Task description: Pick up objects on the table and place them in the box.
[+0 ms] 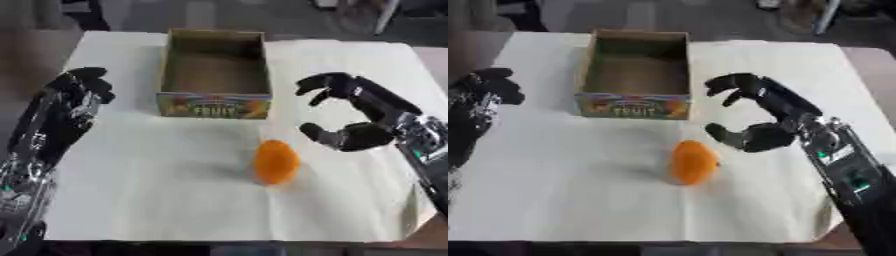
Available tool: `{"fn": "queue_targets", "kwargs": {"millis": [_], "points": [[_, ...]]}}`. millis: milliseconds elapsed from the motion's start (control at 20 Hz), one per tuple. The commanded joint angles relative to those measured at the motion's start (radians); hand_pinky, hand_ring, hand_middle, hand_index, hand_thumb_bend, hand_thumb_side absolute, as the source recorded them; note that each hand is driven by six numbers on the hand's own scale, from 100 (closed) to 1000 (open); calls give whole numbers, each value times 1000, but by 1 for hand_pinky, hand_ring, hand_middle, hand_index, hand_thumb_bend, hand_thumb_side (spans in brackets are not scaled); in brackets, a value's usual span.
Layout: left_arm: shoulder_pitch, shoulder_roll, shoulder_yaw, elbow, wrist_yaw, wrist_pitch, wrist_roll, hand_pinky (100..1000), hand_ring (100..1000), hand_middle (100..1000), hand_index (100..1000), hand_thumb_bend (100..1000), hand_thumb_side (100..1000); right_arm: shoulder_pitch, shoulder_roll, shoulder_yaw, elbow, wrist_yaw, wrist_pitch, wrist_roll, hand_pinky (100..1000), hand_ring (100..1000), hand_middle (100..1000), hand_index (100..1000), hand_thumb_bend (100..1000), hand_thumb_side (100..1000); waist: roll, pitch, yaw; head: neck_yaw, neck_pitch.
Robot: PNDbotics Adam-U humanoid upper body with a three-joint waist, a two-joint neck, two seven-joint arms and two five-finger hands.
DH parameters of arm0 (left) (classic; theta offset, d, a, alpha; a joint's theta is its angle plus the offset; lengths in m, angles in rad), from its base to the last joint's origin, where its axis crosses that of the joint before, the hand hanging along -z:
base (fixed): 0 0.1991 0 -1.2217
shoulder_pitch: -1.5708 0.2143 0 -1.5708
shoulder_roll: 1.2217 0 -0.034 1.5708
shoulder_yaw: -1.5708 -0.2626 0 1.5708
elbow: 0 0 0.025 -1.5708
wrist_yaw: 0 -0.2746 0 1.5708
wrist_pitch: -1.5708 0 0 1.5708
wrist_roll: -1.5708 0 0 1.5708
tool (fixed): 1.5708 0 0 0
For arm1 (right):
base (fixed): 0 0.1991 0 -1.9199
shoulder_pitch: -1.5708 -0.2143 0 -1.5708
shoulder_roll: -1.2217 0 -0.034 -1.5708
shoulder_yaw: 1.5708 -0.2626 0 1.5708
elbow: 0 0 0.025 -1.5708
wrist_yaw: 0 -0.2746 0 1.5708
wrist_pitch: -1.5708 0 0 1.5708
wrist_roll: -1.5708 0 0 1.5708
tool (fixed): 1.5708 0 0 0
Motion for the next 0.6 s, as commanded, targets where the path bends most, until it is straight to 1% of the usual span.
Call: {"fn": "queue_targets", "kwargs": {"millis": [50, 450, 600], "points": [[-8, 15, 3, -20, 1, -1, -3, 701, 620, 580, 771, 113, 508, -14, -13, -6, -7, 9, 0, 4, 705, 854, 745, 885, 333, 372, 2, -12, -1, -4, 6], [-7, 15, 3, -20, 1, -1, -3, 702, 621, 580, 771, 114, 507, -12, -11, -3, -7, 20, -2, 13, 718, 871, 770, 893, 347, 389, 3, -12, -3, -5, 6], [-6, 15, 3, -21, 1, -1, -3, 702, 621, 580, 771, 114, 506, -13, -11, 2, -5, 36, -4, 33, 727, 882, 787, 903, 360, 406, 3, -13, -3, -6, 6]]}}
